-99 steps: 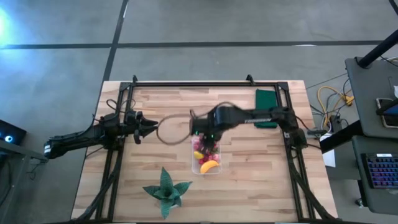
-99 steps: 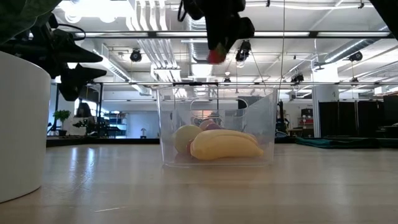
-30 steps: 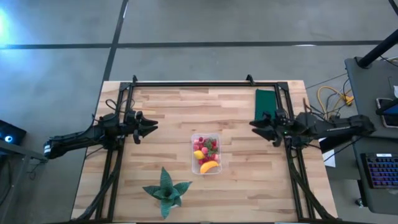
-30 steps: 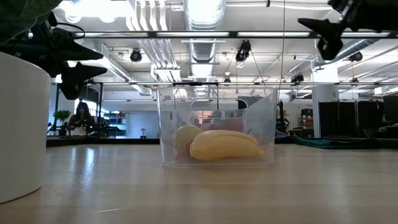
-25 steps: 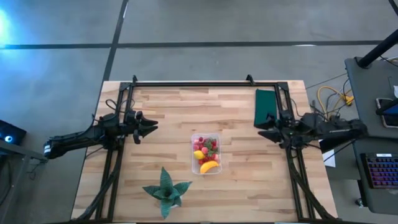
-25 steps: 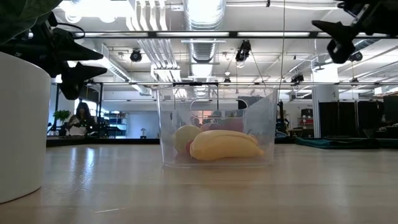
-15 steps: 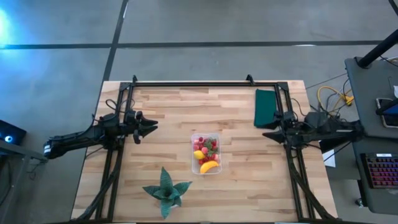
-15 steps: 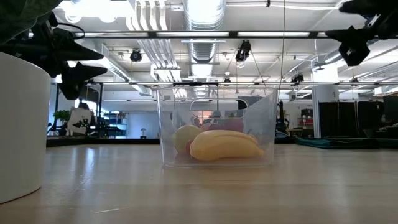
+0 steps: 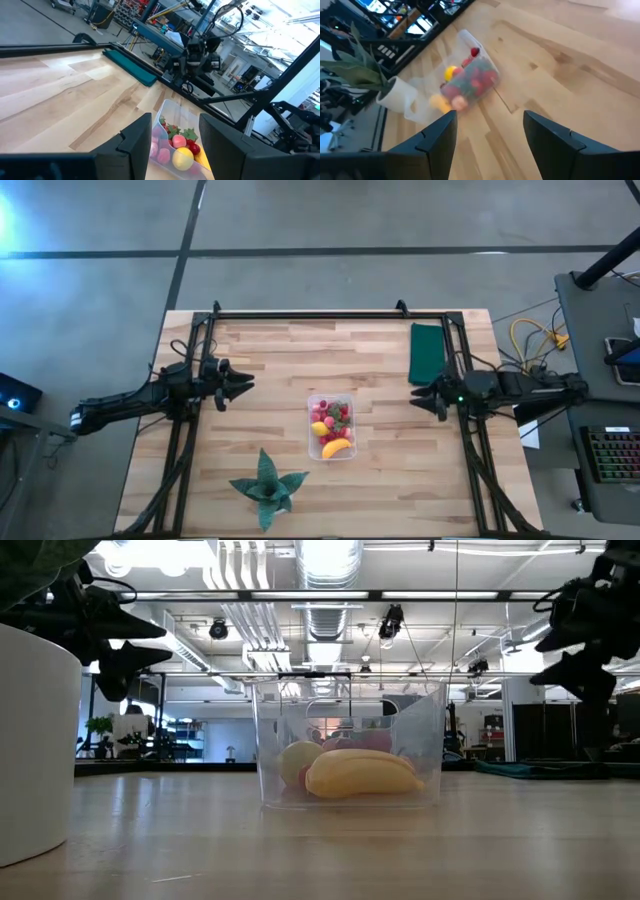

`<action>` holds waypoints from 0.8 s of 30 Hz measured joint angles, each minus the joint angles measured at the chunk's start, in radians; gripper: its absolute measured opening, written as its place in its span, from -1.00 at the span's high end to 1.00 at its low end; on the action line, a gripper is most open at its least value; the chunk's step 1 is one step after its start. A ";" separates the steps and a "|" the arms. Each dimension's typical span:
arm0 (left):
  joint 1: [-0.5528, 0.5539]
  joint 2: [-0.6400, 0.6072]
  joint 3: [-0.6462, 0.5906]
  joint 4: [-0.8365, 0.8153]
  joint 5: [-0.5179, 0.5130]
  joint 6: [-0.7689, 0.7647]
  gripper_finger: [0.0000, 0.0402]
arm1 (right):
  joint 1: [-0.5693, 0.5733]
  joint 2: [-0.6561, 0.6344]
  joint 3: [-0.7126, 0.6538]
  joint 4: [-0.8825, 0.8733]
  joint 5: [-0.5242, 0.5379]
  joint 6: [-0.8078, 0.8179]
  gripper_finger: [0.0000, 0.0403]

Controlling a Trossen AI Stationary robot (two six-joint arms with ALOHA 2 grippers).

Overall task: Pick and placing Produce into tupperware
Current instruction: Return to home position

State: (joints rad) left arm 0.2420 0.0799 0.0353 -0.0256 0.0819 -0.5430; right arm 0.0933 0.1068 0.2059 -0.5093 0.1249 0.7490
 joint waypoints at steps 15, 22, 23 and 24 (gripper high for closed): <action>0.000 0.005 0.000 -0.006 0.000 0.000 0.25 | 0.000 0.060 0.149 -0.011 0.003 0.003 -0.09; 0.000 0.005 0.000 -0.006 0.000 0.000 0.25 | 0.000 0.060 0.220 -0.010 0.003 0.003 -0.09; 0.000 0.005 0.000 -0.006 0.000 0.000 0.25 | 0.000 0.060 0.229 -0.010 0.003 0.003 -0.09; 0.000 0.005 0.000 -0.006 0.000 0.000 0.25 | 0.000 0.060 0.237 -0.010 0.003 0.003 -0.09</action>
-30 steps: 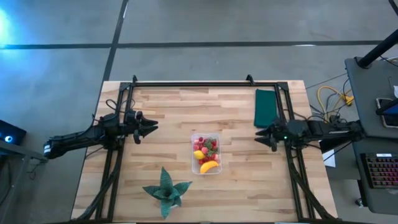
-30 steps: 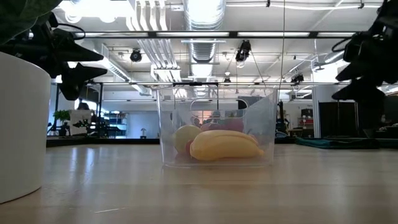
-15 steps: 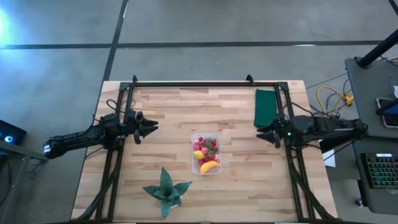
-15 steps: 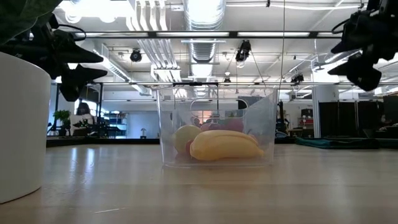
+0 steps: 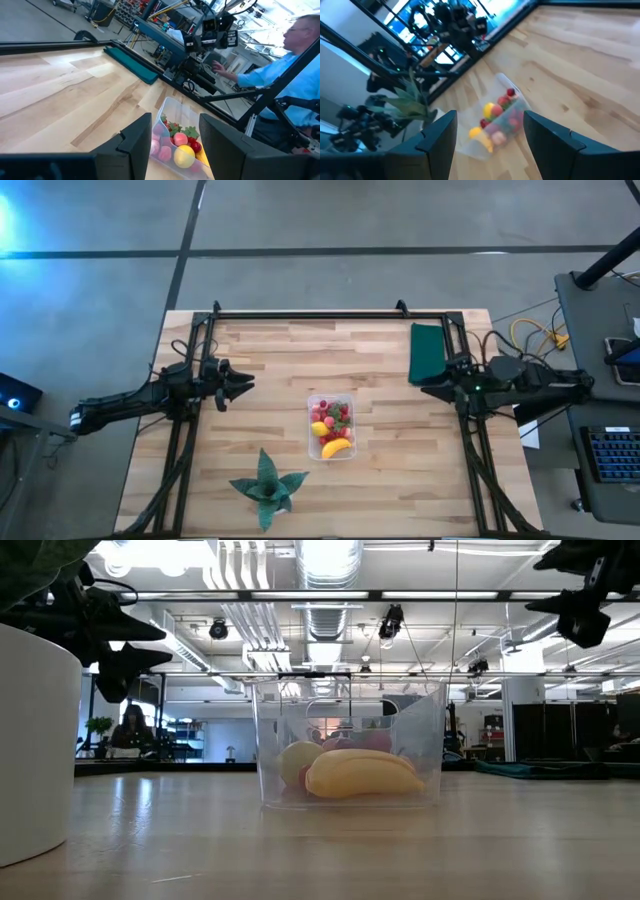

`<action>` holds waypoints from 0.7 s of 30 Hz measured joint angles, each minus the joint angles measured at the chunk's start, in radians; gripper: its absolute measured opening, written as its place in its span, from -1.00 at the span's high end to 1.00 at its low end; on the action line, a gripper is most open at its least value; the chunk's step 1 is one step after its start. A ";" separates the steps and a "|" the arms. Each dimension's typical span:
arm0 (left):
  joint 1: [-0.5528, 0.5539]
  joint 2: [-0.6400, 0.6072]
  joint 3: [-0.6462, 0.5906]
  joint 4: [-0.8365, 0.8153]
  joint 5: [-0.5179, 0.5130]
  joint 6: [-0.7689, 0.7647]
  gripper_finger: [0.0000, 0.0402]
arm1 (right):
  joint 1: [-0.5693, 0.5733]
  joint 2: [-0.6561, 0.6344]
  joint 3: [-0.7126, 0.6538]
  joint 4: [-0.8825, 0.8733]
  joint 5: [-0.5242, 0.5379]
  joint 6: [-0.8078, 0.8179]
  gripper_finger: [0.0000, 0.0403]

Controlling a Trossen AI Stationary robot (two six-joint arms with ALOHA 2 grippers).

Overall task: Pick and placing Produce into tupperware
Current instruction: Return to home position

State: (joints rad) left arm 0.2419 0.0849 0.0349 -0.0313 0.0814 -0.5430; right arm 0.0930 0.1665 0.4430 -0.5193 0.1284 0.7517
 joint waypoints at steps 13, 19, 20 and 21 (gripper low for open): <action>0.000 0.000 0.000 0.000 0.000 0.000 0.25 | 0.000 0.000 0.120 0.000 0.000 0.000 -0.09; 0.000 0.000 0.000 0.000 0.000 0.000 0.25 | 0.000 0.000 0.173 0.000 0.000 0.000 -0.09; 0.000 0.000 0.000 0.000 0.001 0.000 0.25 | 0.000 0.000 0.181 0.000 0.000 0.000 -0.09; 0.000 0.000 0.000 0.000 0.001 0.000 0.25 | 0.000 0.000 0.189 0.000 0.000 0.000 -0.09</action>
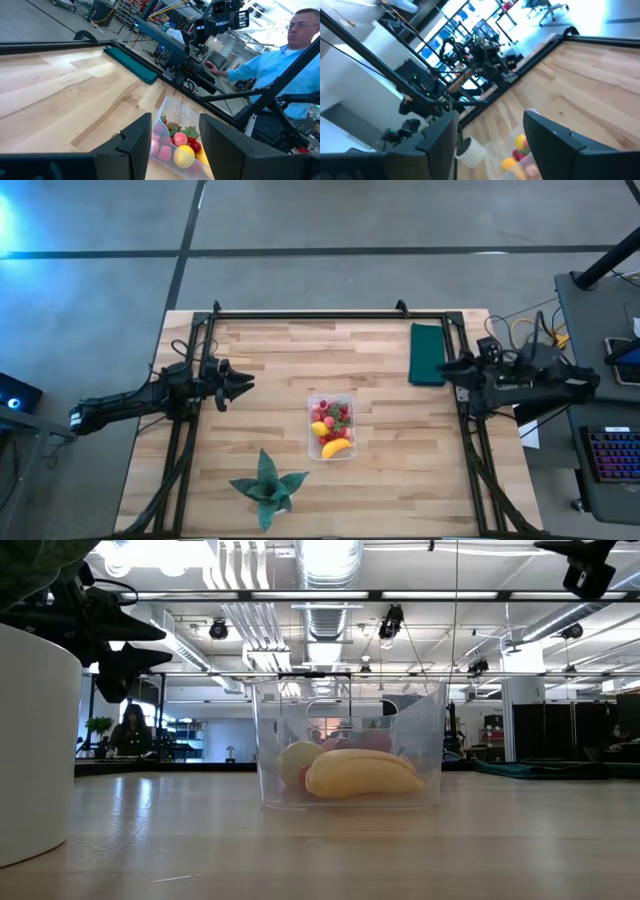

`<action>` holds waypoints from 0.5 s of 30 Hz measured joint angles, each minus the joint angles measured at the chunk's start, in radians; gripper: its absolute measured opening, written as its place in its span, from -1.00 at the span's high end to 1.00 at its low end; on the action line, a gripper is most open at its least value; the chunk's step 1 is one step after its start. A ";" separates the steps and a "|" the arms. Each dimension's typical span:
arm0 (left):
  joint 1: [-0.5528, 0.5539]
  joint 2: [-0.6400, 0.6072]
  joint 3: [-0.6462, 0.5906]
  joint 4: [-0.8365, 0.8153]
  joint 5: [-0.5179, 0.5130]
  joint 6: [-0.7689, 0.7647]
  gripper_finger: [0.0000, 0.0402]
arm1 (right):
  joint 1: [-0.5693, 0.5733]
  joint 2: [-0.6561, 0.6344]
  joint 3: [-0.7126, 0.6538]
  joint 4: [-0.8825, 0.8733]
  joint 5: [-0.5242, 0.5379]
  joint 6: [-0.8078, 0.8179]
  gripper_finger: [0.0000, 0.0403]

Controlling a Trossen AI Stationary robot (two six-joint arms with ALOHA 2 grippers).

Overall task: Pick and placing Produce into tupperware
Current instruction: Return to home position

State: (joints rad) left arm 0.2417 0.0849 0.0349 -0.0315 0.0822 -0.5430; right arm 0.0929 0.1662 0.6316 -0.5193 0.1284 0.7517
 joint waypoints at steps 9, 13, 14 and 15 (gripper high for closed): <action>0.000 0.000 0.000 0.000 0.000 0.000 0.25 | 0.000 0.000 0.036 0.007 0.002 0.000 -0.09; 0.000 0.000 0.000 0.000 0.001 0.000 0.25 | 0.000 0.000 -0.035 -0.002 0.002 0.000 -0.09; 0.000 0.000 0.000 0.000 0.002 0.000 0.25 | 0.000 -0.002 -0.055 -0.001 0.004 0.000 -0.09; 0.000 0.000 0.000 0.000 0.003 0.000 0.25 | 0.000 -0.002 -0.074 -0.001 0.004 0.000 -0.09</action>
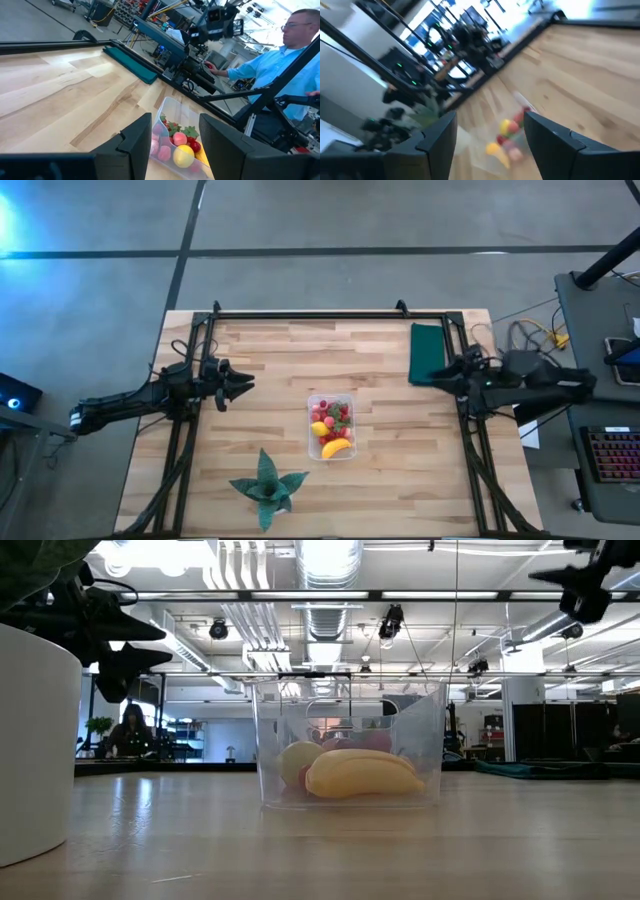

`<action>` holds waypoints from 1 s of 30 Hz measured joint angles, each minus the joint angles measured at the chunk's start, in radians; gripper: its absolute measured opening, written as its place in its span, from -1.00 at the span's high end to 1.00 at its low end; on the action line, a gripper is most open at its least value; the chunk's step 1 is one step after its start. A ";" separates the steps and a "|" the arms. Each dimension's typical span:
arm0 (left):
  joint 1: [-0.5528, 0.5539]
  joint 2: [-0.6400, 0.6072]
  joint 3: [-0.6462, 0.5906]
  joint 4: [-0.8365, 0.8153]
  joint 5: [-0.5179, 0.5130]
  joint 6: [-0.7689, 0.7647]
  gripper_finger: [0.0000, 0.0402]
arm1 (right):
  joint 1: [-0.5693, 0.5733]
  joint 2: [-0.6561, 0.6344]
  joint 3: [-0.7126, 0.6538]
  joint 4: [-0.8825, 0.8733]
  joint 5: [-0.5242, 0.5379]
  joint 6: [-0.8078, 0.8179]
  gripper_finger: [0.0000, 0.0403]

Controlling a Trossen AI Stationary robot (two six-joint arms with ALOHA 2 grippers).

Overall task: Pick and placing Produce into tupperware
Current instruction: Return to home position

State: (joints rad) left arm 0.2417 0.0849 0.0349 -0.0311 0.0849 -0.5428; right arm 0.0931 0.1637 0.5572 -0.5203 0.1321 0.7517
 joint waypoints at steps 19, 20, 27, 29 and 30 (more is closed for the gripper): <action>0.000 0.000 0.000 0.000 -0.005 0.000 0.25 | 0.000 0.002 -0.346 0.000 0.000 0.000 -0.09; 0.000 0.000 0.000 0.000 -0.005 0.000 0.25 | 0.000 0.001 -0.361 0.001 -0.001 0.000 -0.09; 0.000 0.000 0.000 0.000 -0.004 0.000 0.25 | 0.000 0.023 -0.380 0.006 -0.003 0.000 -0.09; 0.000 0.000 0.000 0.000 -0.004 0.000 0.25 | 0.000 0.022 -0.373 0.006 -0.003 0.000 -0.09; 0.000 0.000 0.000 0.000 -0.004 0.000 0.25 | 0.000 0.022 -0.372 0.006 -0.003 0.000 -0.09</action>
State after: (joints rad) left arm 0.2417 0.0845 0.0349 -0.0311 0.0807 -0.5427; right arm 0.0930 0.1860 0.1857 -0.5142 0.1295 0.7521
